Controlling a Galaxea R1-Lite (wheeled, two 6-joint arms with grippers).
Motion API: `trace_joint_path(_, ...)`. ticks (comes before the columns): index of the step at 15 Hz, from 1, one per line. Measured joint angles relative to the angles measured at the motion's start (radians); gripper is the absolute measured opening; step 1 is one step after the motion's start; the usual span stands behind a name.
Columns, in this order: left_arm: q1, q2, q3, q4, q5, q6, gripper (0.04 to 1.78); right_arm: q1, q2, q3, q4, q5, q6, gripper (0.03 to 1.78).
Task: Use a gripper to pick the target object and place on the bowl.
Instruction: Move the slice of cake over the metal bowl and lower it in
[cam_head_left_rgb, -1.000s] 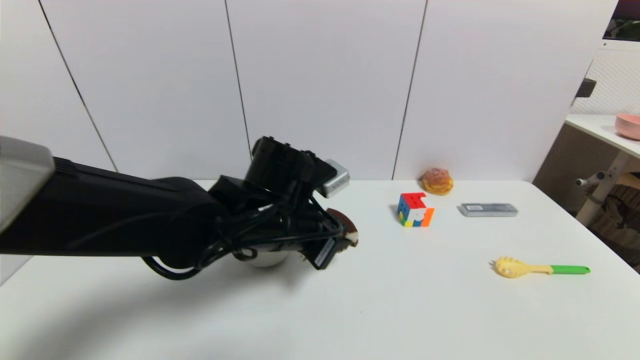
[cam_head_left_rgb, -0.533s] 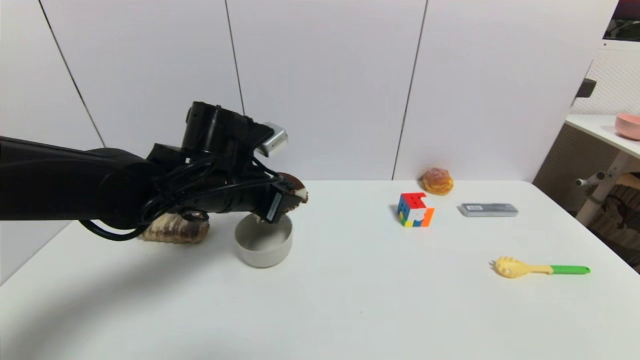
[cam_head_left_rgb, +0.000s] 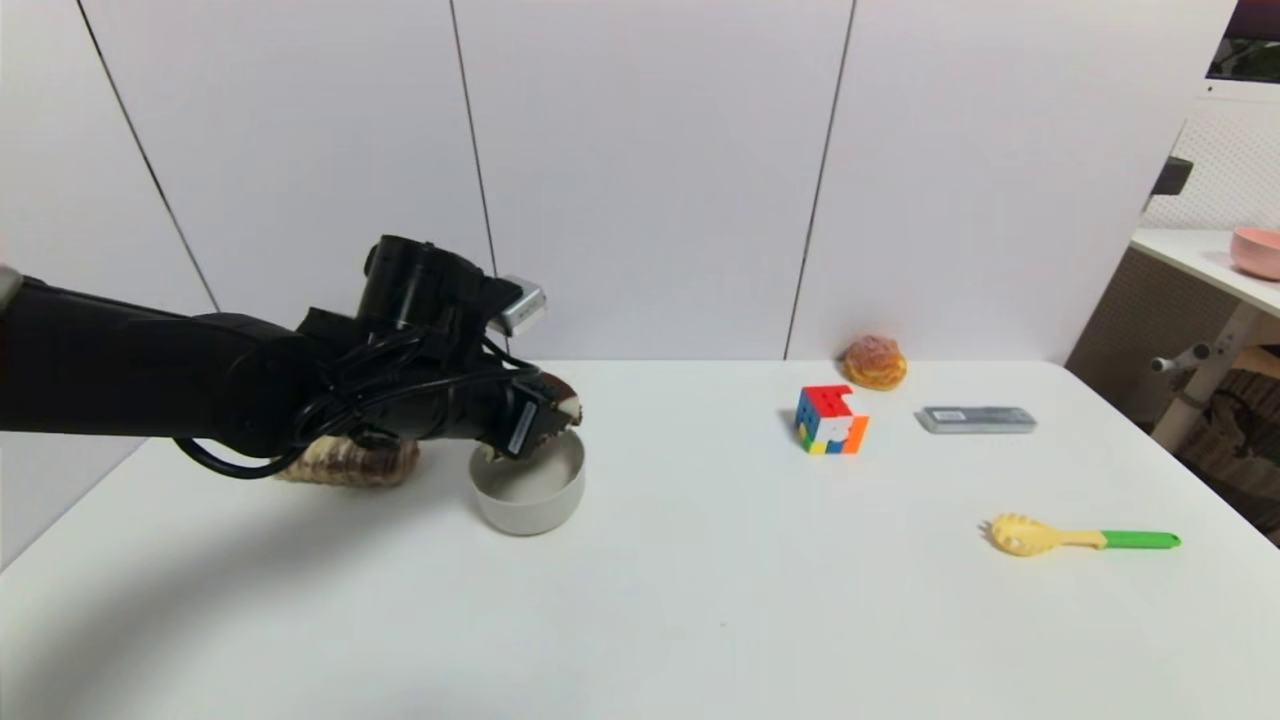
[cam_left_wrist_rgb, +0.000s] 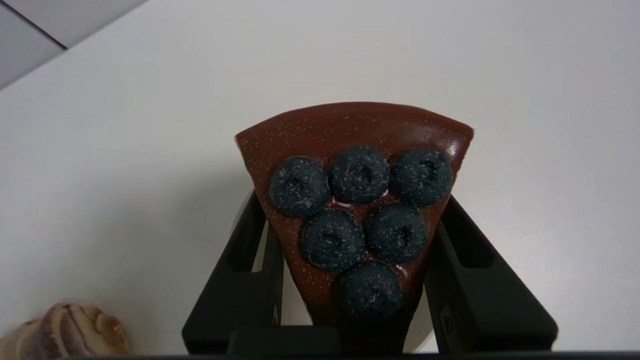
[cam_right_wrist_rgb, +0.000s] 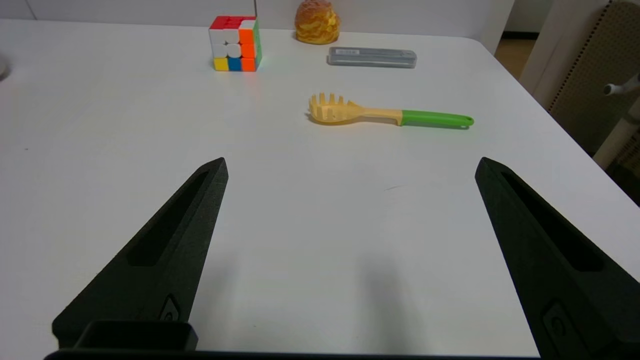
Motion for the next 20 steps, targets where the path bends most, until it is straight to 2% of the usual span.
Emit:
trace_joint_path(4,0.013,-0.004,0.013,0.081,-0.001,-0.001,0.78,0.000,0.000,0.000,0.000,0.000,0.001,1.71)
trace_joint_path(9,0.022,0.004,0.010,0.076,-0.001,0.000,0.78,0.000,0.000,0.000,0.000,0.000,0.000,1.71)
trace_joint_path(13,0.022,0.027,0.009,0.003,-0.002,-0.001,0.77,0.000,0.000,0.000,0.000,0.000,0.001,1.71)
trace_joint_path(20,0.021,0.018,0.041,0.042,-0.003,-0.022,0.77,0.000,0.000,0.000,0.000,0.000,0.000,1.71)
